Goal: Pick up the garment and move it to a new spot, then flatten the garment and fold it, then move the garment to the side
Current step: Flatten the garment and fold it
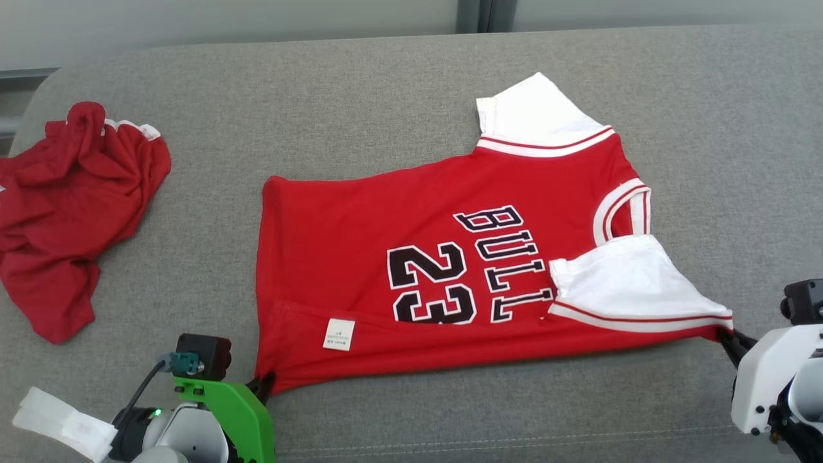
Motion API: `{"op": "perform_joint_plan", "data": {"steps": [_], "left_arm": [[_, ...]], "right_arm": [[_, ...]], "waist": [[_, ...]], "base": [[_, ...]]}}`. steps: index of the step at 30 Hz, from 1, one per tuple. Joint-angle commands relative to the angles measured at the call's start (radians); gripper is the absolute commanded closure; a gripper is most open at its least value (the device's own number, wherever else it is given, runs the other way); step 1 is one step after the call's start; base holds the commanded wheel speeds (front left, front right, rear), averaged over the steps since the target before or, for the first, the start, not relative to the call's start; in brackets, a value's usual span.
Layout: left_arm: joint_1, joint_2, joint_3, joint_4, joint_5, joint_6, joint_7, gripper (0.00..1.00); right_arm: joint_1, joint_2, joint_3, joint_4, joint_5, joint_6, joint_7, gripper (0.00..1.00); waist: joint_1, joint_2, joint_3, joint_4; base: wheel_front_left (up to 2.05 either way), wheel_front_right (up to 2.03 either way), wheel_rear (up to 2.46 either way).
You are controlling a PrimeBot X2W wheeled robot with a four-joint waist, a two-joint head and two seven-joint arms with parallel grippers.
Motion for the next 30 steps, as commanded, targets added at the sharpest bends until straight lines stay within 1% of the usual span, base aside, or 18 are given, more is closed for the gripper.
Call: {"op": "perform_joint_plan", "data": {"steps": [1, 4, 5, 6, 7, 8, 9, 13, 16, 20, 23, 24, 25, 27, 30], "left_arm": [[0.026, 0.019, -0.002, -0.004, 0.004, 0.013, 0.010, 0.99], [0.042, 0.023, -0.006, -0.016, 0.000, 0.021, 0.017, 1.00], [0.046, 0.023, -0.008, -0.020, 0.000, 0.022, 0.018, 0.98], [0.051, 0.021, -0.011, -0.023, -0.002, 0.021, 0.020, 0.85], [0.052, 0.021, -0.014, -0.026, 0.001, 0.020, 0.020, 0.57], [0.053, 0.021, -0.016, -0.026, 0.004, 0.021, 0.016, 0.00], [0.056, 0.019, -0.015, -0.024, 0.006, 0.024, 0.011, 0.00], [0.064, 0.008, -0.008, -0.020, 0.007, 0.033, -0.020, 0.00], [0.074, -0.001, 0.011, -0.022, 0.013, 0.045, -0.076, 0.00], [0.075, -0.024, 0.056, -0.020, 0.028, 0.064, -0.197, 0.00], [0.077, -0.043, 0.077, -0.010, 0.043, 0.070, -0.291, 0.00], [0.077, -0.043, 0.077, -0.010, 0.043, 0.070, -0.291, 0.00], [0.080, -0.053, 0.082, -0.003, 0.036, 0.064, -0.314, 0.00], [0.074, -0.066, 0.100, 0.010, 0.044, 0.068, -0.376, 0.00], [0.064, -0.088, 0.117, 0.033, 0.054, 0.054, -0.473, 0.00]], "right_arm": [[0.024, -0.001, 0.006, -0.008, -0.004, -0.002, 0.014, 1.00], [0.043, 0.012, 0.019, -0.011, -0.003, -0.002, 0.028, 1.00], [0.050, 0.017, 0.025, -0.007, 0.002, -0.002, 0.033, 1.00], [0.056, 0.018, 0.029, -0.005, 0.005, -0.002, 0.038, 1.00], [0.061, 0.022, 0.035, -0.005, 0.009, -0.002, 0.042, 1.00], [0.068, 0.025, 0.045, -0.004, 0.013, -0.002, 0.048, 0.55], [0.076, 0.025, 0.050, -0.005, 0.015, -0.002, 0.050, 0.00], [0.080, 0.040, 0.045, -0.016, 0.008, -0.002, 0.017, 0.00], [0.070, 0.058, 0.027, -0.023, -0.003, -0.002, -0.037, 0.00], [0.055, 0.097, 0.001, -0.027, -0.028, -0.002, -0.121, 0.00], [0.049, 0.131, -0.012, -0.019, -0.049, -0.002, -0.186, 0.00], [0.049, 0.131, -0.012, -0.019, -0.049, -0.002, -0.186, 0.00], [0.045, 0.142, -0.013, -0.014, -0.056, -0.002, -0.208, 0.00], [0.033, 0.161, -0.013, -0.003, -0.071, -0.002, -0.257, 0.00], [0.018, 0.189, -0.004, 0.019, -0.090, -0.002, -0.334, 0.00]], "waist": [[0.0000, 0.0000, 0.000, -0.001], [0.0000, 0.0000, -0.001, 0.001], [0.0000, 0.0000, -0.002, 0.002], [0.0000, 0.0000, -0.003, 0.004], [0.0000, 0.0000, -0.005, 0.006], [0.0000, 0.0000, -0.007, 0.008], [0.0000, 0.0000, -0.011, 0.010], [0.0000, 0.0000, -0.027, 0.016], [0.0000, 0.0000, -0.042, 0.021], [0.0000, 0.0000, -0.068, 0.031], [0.0000, 0.0000, -0.088, 0.039], [0.0000, 0.0000, -0.088, 0.039], [0.0000, 0.0000, -0.095, 0.042], [0.0000, 0.0000, -0.108, 0.045], [0.0000, 0.0000, -0.126, 0.045]], "base": [[0.00, 0.00, 0.00], [0.00, 0.00, 0.00], [0.00, 0.00, 0.00], [0.00, 0.00, 0.00], [0.00, 0.00, 0.00], [0.00, 0.00, 0.00], [0.00, 0.00, 0.00], [0.00, 0.00, 0.00], [0.00, 0.00, 0.00], [0.00, 0.00, 0.00], [0.00, 0.00, 0.00], [0.00, 0.00, 0.00], [0.00, 0.00, 0.00], [0.00, 0.00, 0.00], [0.00, 0.00, 0.00]]}}
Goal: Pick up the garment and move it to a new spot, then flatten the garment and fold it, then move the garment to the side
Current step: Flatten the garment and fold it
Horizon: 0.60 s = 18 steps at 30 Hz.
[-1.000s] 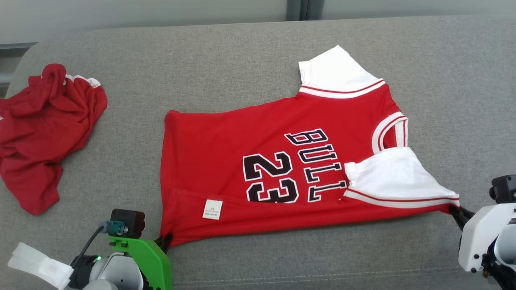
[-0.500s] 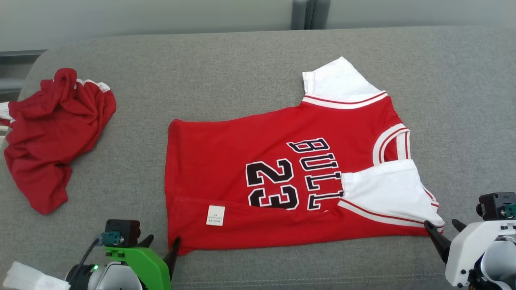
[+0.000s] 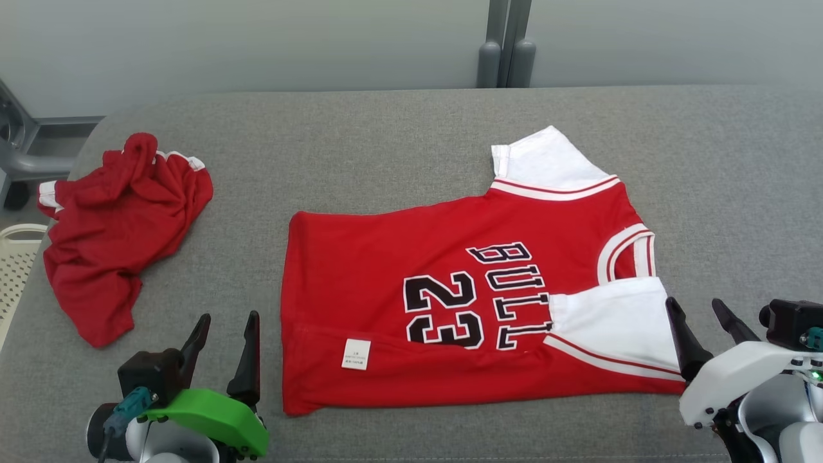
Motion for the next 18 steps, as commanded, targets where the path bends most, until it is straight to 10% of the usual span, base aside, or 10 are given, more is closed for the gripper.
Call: {"op": "perform_joint_plan", "data": {"steps": [1, 18], "left_arm": [[-0.010, -0.003, 0.000, 0.010, 0.018, -0.015, -0.038, 0.00], [0.028, -0.136, 0.222, 0.035, 0.217, -0.114, -0.137, 0.00]], "right_arm": [[-0.016, 0.008, 0.001, 0.012, -0.012, -0.001, -0.032, 0.00], [-0.149, 0.055, 0.130, 0.284, -0.041, -0.001, -0.416, 0.00]], "waist": [[0.0000, 0.0000, -0.017, 0.002], [0.0000, 0.0000, -0.083, 0.023]], "base": [[0.00, 0.00, 0.00], [0.00, 0.00, 0.00]]}}
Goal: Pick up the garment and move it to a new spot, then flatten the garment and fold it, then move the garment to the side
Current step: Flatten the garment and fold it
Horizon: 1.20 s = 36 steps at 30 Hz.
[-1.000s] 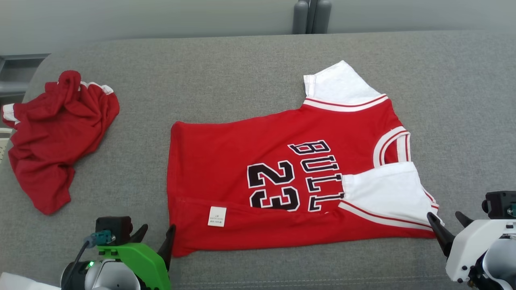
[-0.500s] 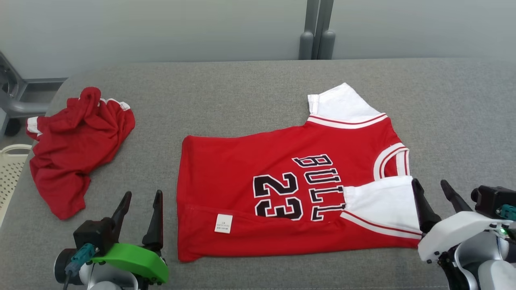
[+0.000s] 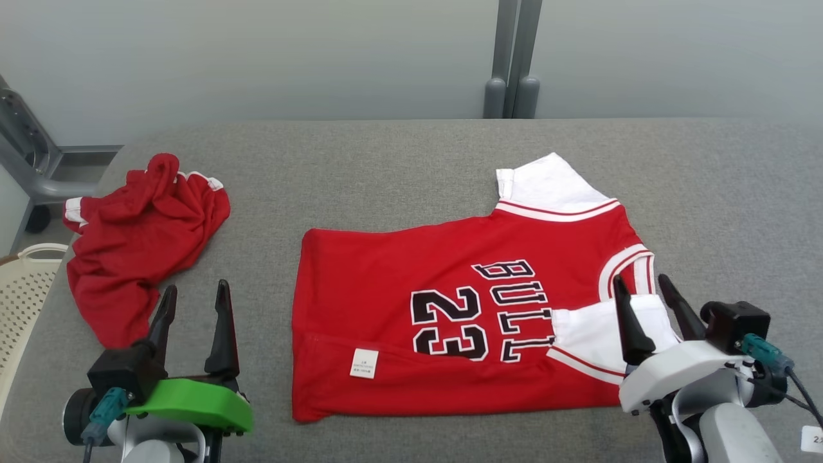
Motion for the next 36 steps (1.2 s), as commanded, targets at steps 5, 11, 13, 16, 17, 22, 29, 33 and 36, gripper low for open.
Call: {"op": "perform_joint_plan", "data": {"steps": [5, 11, 13, 16, 17, 22, 29, 33, 36], "left_arm": [[0.032, -0.008, 0.014, 0.052, 0.043, -0.051, -0.002, 0.00], [0.058, -0.018, 0.044, 0.084, 0.061, -0.064, -0.002, 0.00], [0.073, -0.022, 0.054, 0.090, 0.062, -0.069, -0.002, 0.00], [0.093, -0.026, 0.070, 0.092, 0.065, -0.070, -0.002, 0.00], [0.097, -0.030, 0.075, 0.091, 0.066, -0.069, -0.002, 0.00], [0.109, -0.034, 0.086, 0.090, 0.072, -0.072, -0.002, 0.00], [0.100, -0.039, 0.085, 0.104, 0.061, -0.089, -0.002, 0.00], [0.087, -0.040, 0.080, 0.110, 0.064, -0.090, -0.002, 0.00], [0.068, -0.032, 0.076, 0.115, 0.066, -0.091, 0.004, 0.00]], "right_arm": [[-0.025, -0.002, 0.059, 0.054, -0.033, 0.000, -0.045, 0.00], [-0.003, -0.001, 0.070, 0.088, -0.078, 0.000, -0.080, 0.00], [0.005, -0.001, 0.070, 0.093, -0.083, 0.000, -0.089, 0.00], [0.012, -0.001, 0.066, 0.096, -0.078, 0.000, -0.094, 0.00], [0.014, -0.001, 0.064, 0.096, -0.078, 0.000, -0.094, 0.00], [0.021, -0.001, 0.060, 0.087, -0.080, 0.000, -0.086, 0.00], [0.016, -0.001, 0.036, 0.086, -0.086, 0.000, -0.074, 0.00], [0.013, -0.001, 0.039, 0.088, -0.103, 0.000, -0.067, 0.00], [-0.002, -0.001, 0.041, 0.088, -0.117, 0.000, -0.059, 0.00]], "waist": [[0.0000, 0.0000, -0.016, 0.018], [0.0000, 0.0000, -0.027, 0.021], [0.0000, 0.0000, -0.029, 0.019], [0.0000, 0.0000, -0.030, 0.015], [0.0000, 0.0000, -0.029, 0.013], [0.0000, 0.0000, -0.027, 0.007], [0.0000, 0.0000, -0.017, 0.003], [0.0000, 0.0000, -0.010, 0.002], [0.0000, 0.0000, -0.001, 0.001]], "base": [[0.00, 0.00, 0.00], [0.00, 0.00, 0.00], [0.00, 0.00, 0.00], [0.00, 0.00, 0.00], [0.00, 0.00, 0.00], [0.00, 0.00, 0.00], [0.00, 0.00, 0.00], [0.00, 0.00, 0.00], [0.00, 0.00, 0.00]]}}
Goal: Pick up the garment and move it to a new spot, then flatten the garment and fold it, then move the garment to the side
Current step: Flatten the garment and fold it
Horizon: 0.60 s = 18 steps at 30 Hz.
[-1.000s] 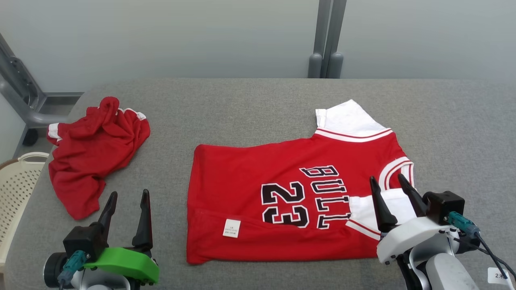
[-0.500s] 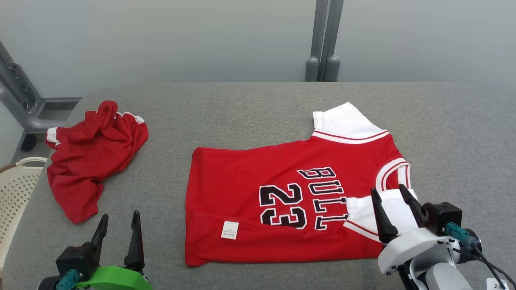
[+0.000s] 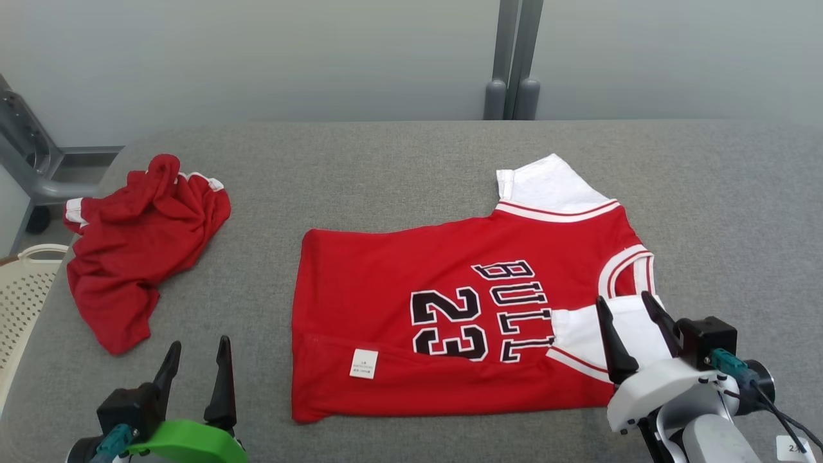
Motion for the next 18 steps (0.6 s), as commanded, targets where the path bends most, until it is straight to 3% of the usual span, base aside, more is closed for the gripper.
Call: {"op": "perform_joint_plan", "data": {"steps": [1, 4, 8, 13, 18], "left_arm": [[-0.024, 0.010, -0.001, -0.001, 0.008, -0.003, 0.003, 0.00], [-0.064, 0.019, -0.009, 0.003, 0.013, -0.006, 0.029, 0.00], [-0.173, 0.043, -0.031, 0.007, 0.028, -0.022, 0.102, 0.00], [-0.368, 0.068, -0.079, 0.062, 0.040, -0.068, 0.237, 0.00], [-0.577, 0.087, -0.132, 0.141, 0.042, -0.100, 0.390, 0.00]], "right_arm": [[-0.016, -0.003, 0.000, -0.002, -0.009, 0.000, 0.001, 0.00], [-0.059, -0.007, 0.007, -0.008, -0.022, 0.000, 0.037, 0.00], [-0.162, -0.051, 0.045, -0.012, 0.002, -0.001, 0.161, 0.00], [-0.353, -0.170, 0.160, -0.004, 0.052, -0.001, 0.400, 0.00], [-0.567, -0.299, 0.297, -0.005, 0.143, -0.001, 0.562, 0.00]], "waist": [[0.0000, 0.0000, 0.006, -0.001], [0.0000, 0.0000, 0.034, -0.003], [0.0000, 0.0000, 0.103, -0.007], [0.0000, 0.0000, 0.219, -0.020], [0.0000, 0.0000, 0.331, -0.030]], "base": [[0.00, 0.00, 0.00], [0.00, 0.00, 0.00], [0.00, 0.00, 0.00], [0.00, 0.00, 0.00], [0.00, 0.00, 0.00]]}}
